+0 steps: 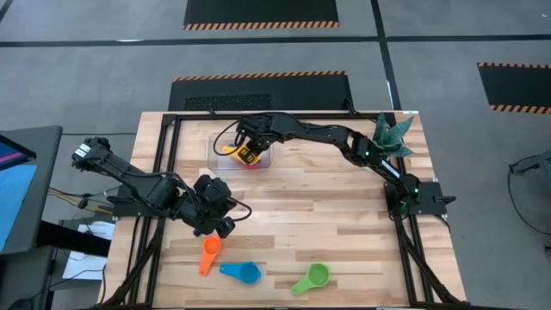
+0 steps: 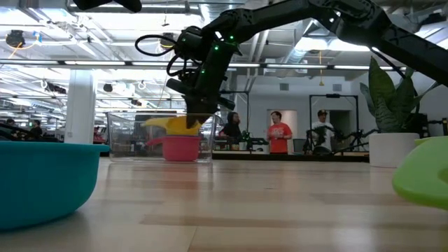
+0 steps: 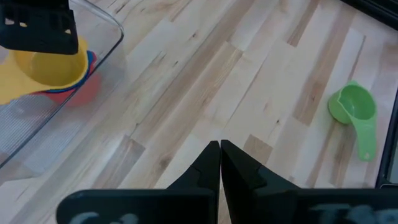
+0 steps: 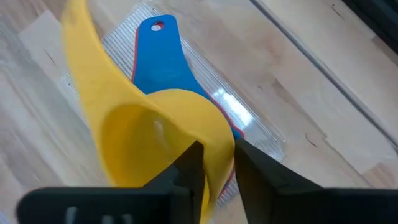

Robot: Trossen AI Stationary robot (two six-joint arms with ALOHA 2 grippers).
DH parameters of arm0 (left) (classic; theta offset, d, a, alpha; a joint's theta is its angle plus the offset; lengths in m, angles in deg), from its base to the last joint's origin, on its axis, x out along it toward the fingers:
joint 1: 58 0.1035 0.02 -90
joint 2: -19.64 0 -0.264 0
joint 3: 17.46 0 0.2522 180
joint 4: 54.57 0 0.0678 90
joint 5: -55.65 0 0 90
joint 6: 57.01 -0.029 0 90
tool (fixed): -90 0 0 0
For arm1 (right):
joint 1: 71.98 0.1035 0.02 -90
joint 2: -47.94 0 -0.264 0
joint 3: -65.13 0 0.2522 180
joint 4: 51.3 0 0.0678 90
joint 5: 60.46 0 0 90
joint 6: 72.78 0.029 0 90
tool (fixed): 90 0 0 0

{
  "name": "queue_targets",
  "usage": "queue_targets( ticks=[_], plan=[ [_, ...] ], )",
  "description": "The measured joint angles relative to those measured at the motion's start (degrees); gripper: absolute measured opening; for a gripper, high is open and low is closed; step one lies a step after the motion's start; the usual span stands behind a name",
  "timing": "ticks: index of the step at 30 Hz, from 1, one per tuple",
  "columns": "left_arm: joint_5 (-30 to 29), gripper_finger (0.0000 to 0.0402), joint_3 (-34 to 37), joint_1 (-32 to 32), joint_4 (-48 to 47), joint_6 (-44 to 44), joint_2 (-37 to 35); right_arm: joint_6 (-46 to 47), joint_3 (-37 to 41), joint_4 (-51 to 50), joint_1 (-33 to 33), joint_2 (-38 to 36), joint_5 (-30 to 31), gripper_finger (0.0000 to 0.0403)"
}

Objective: Nest measuring cups in basket
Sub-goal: Stack the yellow measuring cup into the dark blue measuring cup in the transparent bin

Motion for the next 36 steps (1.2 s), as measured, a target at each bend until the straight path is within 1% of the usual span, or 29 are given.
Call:
queue_targets(
  ticks=[7, 11, 14, 17, 22, 25, 29, 34, 36],
  plan=[
    [0.04, 0.0000, 0.00, 0.00, 0.00, -0.55, 0.00, 0.94, 0.00, -0.02, 0.62, 0.00, 0.06, 0.0182],
    [0.08, 0.0000, 0.00, 0.00, 0.00, -0.68, 0.00, 2.21, 0.00, 0.02, 1.20, 0.00, -0.75, 0.0209],
    [0.07, 0.0000, 0.00, 0.00, 0.00, -0.70, 0.00, 2.30, 0.00, 0.15, 1.81, -0.04, -1.21, 0.0218],
    [0.05, 0.0000, 0.00, 0.00, -0.02, -1.04, 0.00, 1.53, 0.00, 0.40, 2.54, -1.06, -1.38, 0.0218],
    [0.04, 0.0000, 0.00, 0.00, -0.22, -2.47, 0.00, -3.19, -1.31, -0.32, 3.61, -5.59, -1.49, 0.0209],
    [0.04, 0.0000, -0.01, 0.00, -1.11, -2.47, 0.00, -8.93, -1.02, -5.07, 4.48, -10.48, -1.27, 0.0203],
    [0.11, 0.0000, -0.02, 0.00, -3.82, -2.12, 0.00, -14.53, -1.05, -18.86, 7.05, -17.37, -1.31, 0.0196],
    [0.42, 0.0000, -0.02, 0.29, -4.85, -2.10, 0.00, -16.06, -1.03, -35.85, 11.34, -23.32, -0.94, 0.0188],
    [0.43, 0.0000, -0.02, 0.37, -4.85, -2.19, 0.00, -15.39, 0.76, -35.18, 13.56, -25.66, 0.51, 0.0185]
  ],
)
